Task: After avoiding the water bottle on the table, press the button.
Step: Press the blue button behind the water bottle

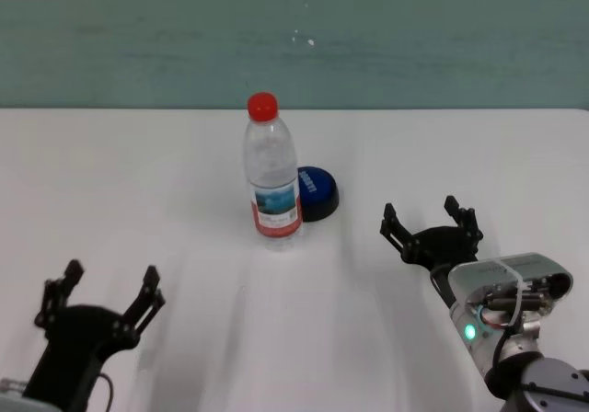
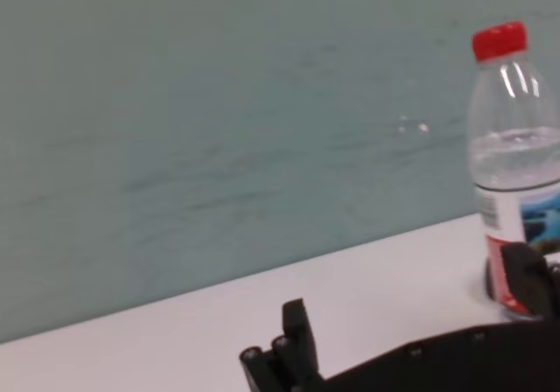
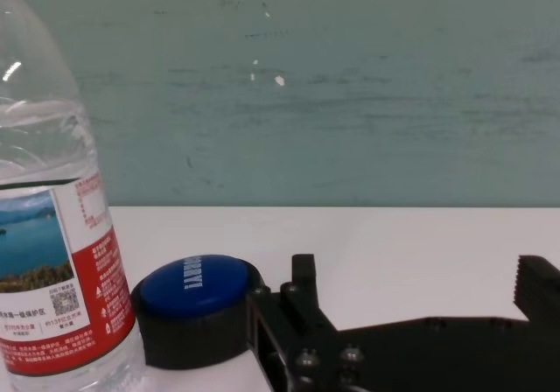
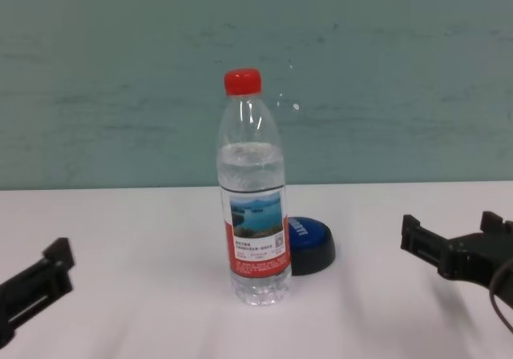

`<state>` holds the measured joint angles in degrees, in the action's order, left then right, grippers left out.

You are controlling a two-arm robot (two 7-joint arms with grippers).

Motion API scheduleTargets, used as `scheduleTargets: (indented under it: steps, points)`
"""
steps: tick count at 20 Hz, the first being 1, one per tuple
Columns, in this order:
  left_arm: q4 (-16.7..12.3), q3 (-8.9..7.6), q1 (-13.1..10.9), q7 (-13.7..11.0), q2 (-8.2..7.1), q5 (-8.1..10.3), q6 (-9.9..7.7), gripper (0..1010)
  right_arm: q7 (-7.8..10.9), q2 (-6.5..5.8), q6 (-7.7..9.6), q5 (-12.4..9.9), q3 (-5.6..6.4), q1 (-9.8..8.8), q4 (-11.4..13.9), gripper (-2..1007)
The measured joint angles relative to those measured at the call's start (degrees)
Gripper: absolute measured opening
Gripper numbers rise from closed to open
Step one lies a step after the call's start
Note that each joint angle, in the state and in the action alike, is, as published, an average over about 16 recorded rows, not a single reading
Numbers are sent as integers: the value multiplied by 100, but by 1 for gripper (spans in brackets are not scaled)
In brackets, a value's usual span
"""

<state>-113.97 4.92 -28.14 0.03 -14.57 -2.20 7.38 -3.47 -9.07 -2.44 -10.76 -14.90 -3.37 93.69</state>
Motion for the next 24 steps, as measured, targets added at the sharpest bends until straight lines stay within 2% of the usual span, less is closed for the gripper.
scheduleTargets:
  steps: [4, 8, 15, 20, 24]
  points:
    - [188, 18, 254, -288, -32, 88, -169, 1000, 0, 0, 0, 0, 0, 0, 0, 1004]
    - [455, 139, 700, -627, -79, 95, -459, 1000, 0, 0, 0, 0, 0, 0, 0, 1004]
    - [926, 473, 1494, -1083, -135, -87, -929, 1000, 0, 0, 0, 0, 0, 0, 0, 1004]
    - [1166, 688, 1869, -1244, -153, -255, -1055, 1000, 0, 0, 0, 0, 0, 0, 0, 1004]
    - [1272, 780, 2008, -1283, -151, -326, -1046, 1000, 0, 0, 0, 0, 0, 0, 0, 1004]
